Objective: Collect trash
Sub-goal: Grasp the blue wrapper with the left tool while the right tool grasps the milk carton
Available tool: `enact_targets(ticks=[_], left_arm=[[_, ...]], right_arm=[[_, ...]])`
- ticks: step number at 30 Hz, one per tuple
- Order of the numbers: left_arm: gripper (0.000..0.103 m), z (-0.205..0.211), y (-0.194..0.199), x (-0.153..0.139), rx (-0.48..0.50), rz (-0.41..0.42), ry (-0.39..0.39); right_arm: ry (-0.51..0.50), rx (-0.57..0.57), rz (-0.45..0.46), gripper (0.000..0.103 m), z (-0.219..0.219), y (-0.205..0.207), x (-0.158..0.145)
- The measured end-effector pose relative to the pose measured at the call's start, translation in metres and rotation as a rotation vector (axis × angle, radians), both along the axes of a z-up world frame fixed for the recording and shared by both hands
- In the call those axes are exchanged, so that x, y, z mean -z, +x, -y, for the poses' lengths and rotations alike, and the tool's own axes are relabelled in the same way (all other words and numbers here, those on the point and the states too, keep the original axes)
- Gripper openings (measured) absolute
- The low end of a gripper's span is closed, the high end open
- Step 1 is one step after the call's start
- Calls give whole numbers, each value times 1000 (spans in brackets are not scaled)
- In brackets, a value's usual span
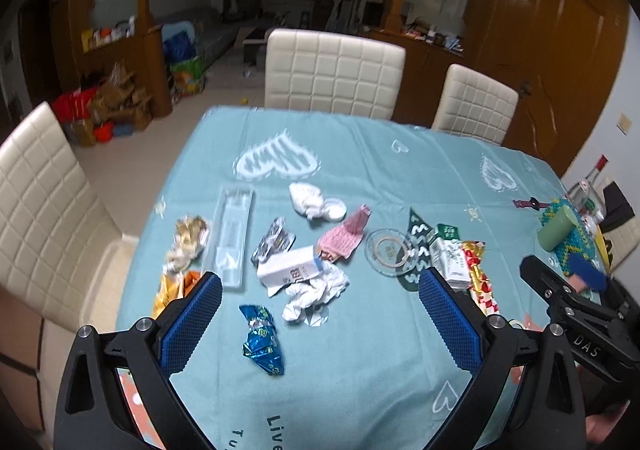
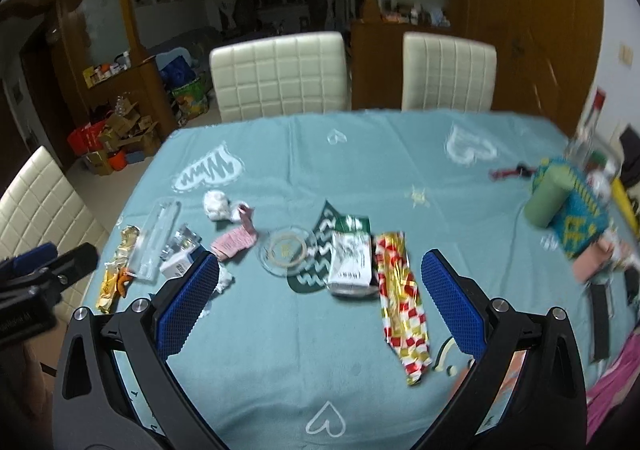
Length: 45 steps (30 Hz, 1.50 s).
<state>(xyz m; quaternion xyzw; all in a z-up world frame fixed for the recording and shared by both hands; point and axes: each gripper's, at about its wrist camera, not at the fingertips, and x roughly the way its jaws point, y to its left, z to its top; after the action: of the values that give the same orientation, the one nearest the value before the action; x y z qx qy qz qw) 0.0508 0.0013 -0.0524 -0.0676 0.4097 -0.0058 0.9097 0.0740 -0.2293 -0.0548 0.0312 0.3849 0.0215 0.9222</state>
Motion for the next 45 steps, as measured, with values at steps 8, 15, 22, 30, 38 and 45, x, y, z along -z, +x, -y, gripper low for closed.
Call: enact_targets(ticks=[8,15,22,30,38,45], left_arm=[[96,-17,22,80,-107,-148,74],[96,-37,22,147,-214,-264,84],[87,-40,25,153,-219,-223,72],[55,-34,28,171,-194,-269,55],[31,-35,24,154,-163,-213,53],[32,-47,16,125,-171,-143,62]], right_arm=[[-20,55,-142,100,28,21,74],[-54,49,-177,100,41,35,130],[-162,-88,-82,88,-3,74,130],[-205,-118,-135,48,-19,95,147],[-141,-150,-112,9,-20,83,134],[-133,-178,-74,11,-27,74,109]])
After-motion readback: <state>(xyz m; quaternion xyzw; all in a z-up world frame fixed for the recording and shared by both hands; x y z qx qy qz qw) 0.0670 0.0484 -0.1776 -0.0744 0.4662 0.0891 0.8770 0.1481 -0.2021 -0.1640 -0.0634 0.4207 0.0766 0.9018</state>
